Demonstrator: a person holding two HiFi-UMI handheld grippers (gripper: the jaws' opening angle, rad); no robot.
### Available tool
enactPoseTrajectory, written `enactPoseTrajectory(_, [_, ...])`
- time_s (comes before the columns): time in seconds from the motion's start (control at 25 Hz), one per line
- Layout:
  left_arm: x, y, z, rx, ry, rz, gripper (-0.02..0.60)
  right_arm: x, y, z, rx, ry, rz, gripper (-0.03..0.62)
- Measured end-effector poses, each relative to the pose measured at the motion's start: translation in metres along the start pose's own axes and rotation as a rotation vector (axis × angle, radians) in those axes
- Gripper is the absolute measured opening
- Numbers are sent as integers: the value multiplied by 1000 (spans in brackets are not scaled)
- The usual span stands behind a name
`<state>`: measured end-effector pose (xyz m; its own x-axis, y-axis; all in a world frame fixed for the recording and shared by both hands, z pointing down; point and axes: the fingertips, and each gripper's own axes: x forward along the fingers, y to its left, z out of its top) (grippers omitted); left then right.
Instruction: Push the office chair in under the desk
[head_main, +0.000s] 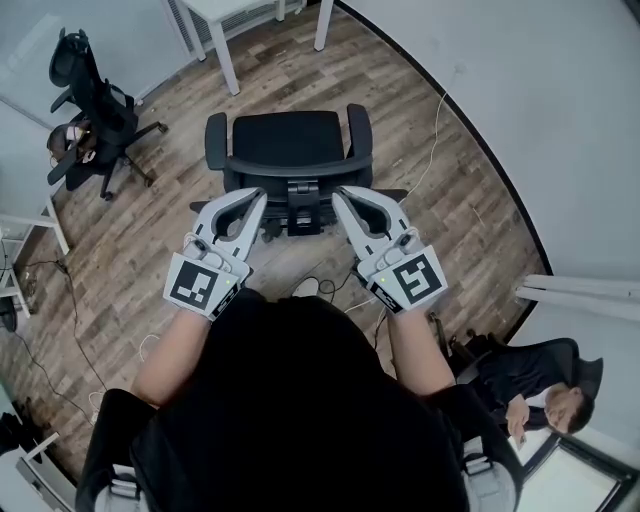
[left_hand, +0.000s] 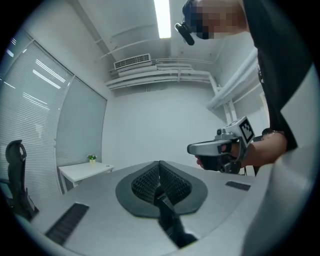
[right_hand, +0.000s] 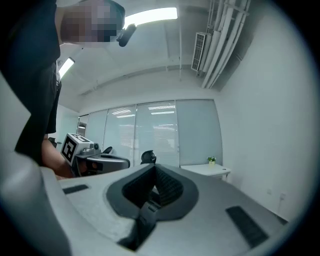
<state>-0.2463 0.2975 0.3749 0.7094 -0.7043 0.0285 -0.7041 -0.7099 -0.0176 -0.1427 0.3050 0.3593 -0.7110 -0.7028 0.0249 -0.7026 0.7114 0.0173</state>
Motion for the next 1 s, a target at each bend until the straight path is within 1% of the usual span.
enactPoseTrajectory(0.12, [0, 2, -4, 10, 28, 17, -6, -3, -4, -6, 10, 11, 15, 2])
enactPoseTrajectory(0.28, [-3, 7, -7, 30, 31, 20, -5, -4, -9, -18, 34, 65, 51, 3])
enactPoseTrajectory(0.36, [-4, 11, -8, 38, 47, 16, 2, -4, -12, -21, 21, 91, 60, 3])
enactPoseTrajectory(0.44, [-3, 14, -16, 51, 81, -7, 19, -5, -17, -31, 0, 139, 74, 5])
enactPoseTrajectory(0.56, [-3, 14, -36, 82, 172, -65, 63, -9, -23, -59, -30, 265, 114, 11])
enactPoseTrajectory(0.76, [-11, 17, -77, 186, 352, -138, 111, -21, -33, -98, -87, 449, 175, 46])
enactPoseTrajectory(0.84, [-14, 20, -94, 226, 419, -158, 124, -24, -35, -114, -116, 517, 204, 66])
enactPoseTrajectory(1.0, [-15, 27, -121, 303, 526, -202, 137, -26, -41, -140, -168, 630, 247, 96])
